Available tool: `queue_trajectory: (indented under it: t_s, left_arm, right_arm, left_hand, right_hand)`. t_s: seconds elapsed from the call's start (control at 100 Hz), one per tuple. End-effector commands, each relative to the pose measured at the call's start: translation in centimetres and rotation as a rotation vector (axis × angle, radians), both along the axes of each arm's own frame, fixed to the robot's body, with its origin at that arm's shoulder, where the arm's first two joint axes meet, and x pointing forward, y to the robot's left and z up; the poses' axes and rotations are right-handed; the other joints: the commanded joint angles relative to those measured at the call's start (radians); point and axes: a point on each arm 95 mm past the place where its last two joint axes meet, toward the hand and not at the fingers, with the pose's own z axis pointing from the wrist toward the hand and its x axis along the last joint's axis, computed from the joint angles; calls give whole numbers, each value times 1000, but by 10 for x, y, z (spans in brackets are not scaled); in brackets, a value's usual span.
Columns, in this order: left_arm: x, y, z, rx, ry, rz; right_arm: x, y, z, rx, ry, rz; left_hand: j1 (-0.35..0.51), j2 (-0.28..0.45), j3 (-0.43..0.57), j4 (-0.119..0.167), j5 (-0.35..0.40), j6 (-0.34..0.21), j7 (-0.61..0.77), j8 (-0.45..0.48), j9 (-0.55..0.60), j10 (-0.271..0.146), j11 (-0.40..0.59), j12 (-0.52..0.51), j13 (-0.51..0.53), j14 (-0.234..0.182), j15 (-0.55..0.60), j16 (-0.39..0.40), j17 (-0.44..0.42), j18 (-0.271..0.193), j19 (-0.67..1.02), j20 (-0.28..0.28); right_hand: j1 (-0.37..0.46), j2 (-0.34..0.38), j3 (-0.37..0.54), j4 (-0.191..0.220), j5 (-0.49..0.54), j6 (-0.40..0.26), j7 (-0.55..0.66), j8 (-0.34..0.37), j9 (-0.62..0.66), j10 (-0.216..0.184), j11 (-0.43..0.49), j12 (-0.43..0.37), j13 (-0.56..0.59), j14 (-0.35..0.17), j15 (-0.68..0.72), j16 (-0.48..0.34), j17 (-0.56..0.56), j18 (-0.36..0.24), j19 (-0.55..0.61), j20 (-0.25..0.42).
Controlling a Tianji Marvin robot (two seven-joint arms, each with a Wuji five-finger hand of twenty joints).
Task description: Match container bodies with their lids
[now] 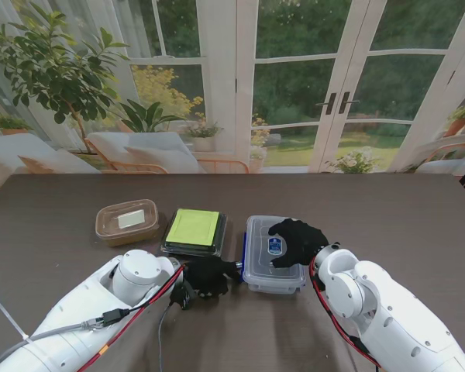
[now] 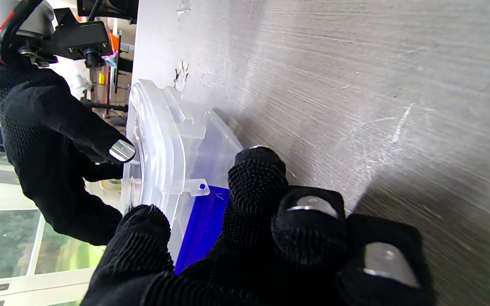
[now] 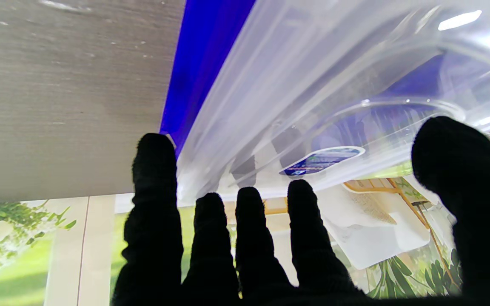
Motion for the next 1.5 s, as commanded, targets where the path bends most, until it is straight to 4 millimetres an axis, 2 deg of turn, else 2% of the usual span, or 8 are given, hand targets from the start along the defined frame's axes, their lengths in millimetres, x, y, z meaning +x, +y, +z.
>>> queue_trajectory:
  t_s: [0.0,0.4,0.87,1.14,1.34,1.35,1.38,1.49]
  left_arm:
    - [-4,0,1,1,4,-10]
    - [-4,1,-5,-26,43,-7]
    - [-7,-2,-13,-56,78,1]
    - [-13,0,-10,-63,58,27]
    - [-17,0,-8,-61,37,47]
    - [-17,0,-8,-60,36,48]
    - [-18,0,-7,-59,33,50]
    - [-20,1,-5,-58,23,63]
  right_arm:
    - [-11,-4,-23,-27,75,2]
    - [-12,-4,-24,-27,81,0]
    - [-12,-6,-25,-28,86,-3]
    - [-12,-5,-26,-28,88,2]
    - [-13,-4,-26,-29,91,4]
    - [-13,-4,-26,-29,92,5]
    - [-13,-4,-26,-29,93,6]
    - [-13,-4,-26,-30,95,9]
  left_hand:
    - [1,32,-19,13,-39,2,-25,-12,13,63,-12,24,28,31,-15,16,2,22,127,-11]
    - [-2,22,-21,14,-45,-48,-25,-13,14,74,-38,56,28,44,-37,34,-22,31,126,-1]
    - [24,22,-18,12,-54,-291,-28,-15,6,76,-61,87,28,41,-46,47,-54,10,128,10]
    - [28,21,-19,11,-51,-303,-27,-15,2,81,-74,102,26,50,-63,53,-75,13,124,22]
    - [30,21,-19,11,-69,-291,-32,-17,-18,98,-94,109,23,76,-101,64,-118,25,109,39]
    - [30,21,-19,11,-72,-290,-33,-17,-22,113,-97,109,22,78,-104,64,-121,25,108,40]
    - [30,22,-19,11,-74,-288,-34,-17,-23,100,-98,110,22,83,-111,68,-125,27,105,44]
    - [32,21,-19,11,-84,-280,-36,-19,-41,130,-122,108,20,112,-168,99,-156,50,69,79]
  right_hand:
    - [6,13,-5,-10,-23,-12,-1,17,-4,-9,12,9,85,59,151,50,-513,-27,-14,-11]
    - [7,15,-6,-10,-23,-12,-2,17,-5,-10,12,9,84,58,151,50,-514,-28,-15,-11]
    - [7,17,-7,-9,-26,-15,-4,17,-7,-8,12,9,85,58,153,51,-515,-29,-15,-11]
    - [6,18,-8,-9,-26,-15,-5,17,-7,-10,13,9,84,56,153,50,-515,-31,-15,-11]
    - [7,17,-8,-9,-24,-15,-5,18,-7,-10,12,9,83,58,152,50,-515,-31,-15,-11]
    - [7,17,-8,-9,-24,-15,-5,18,-7,-10,12,9,83,57,152,50,-515,-31,-15,-11]
    - [8,17,-8,-9,-25,-15,-5,18,-8,-11,12,9,83,58,152,50,-515,-31,-15,-11]
    - [7,16,-9,-9,-24,-14,-5,18,-8,-11,12,9,83,57,151,49,-516,-31,-15,-11]
